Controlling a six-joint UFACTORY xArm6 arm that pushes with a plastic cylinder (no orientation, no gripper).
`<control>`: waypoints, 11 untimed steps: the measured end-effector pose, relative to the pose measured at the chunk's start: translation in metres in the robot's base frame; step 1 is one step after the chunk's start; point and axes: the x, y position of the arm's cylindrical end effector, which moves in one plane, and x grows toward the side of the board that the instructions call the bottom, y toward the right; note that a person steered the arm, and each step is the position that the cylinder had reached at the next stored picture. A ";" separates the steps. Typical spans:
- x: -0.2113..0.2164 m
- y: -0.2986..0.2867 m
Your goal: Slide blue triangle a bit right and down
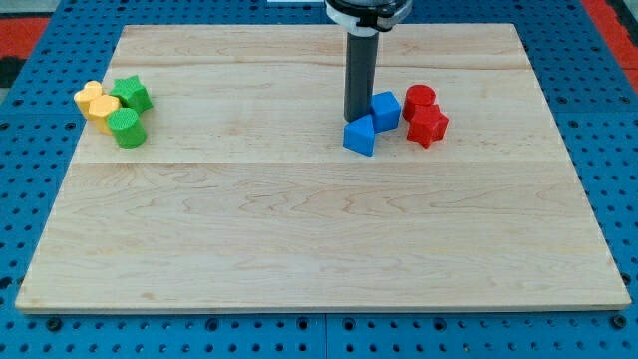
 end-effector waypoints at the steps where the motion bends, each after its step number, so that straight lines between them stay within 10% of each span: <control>1: 0.015 -0.007; 11: 0.040 0.040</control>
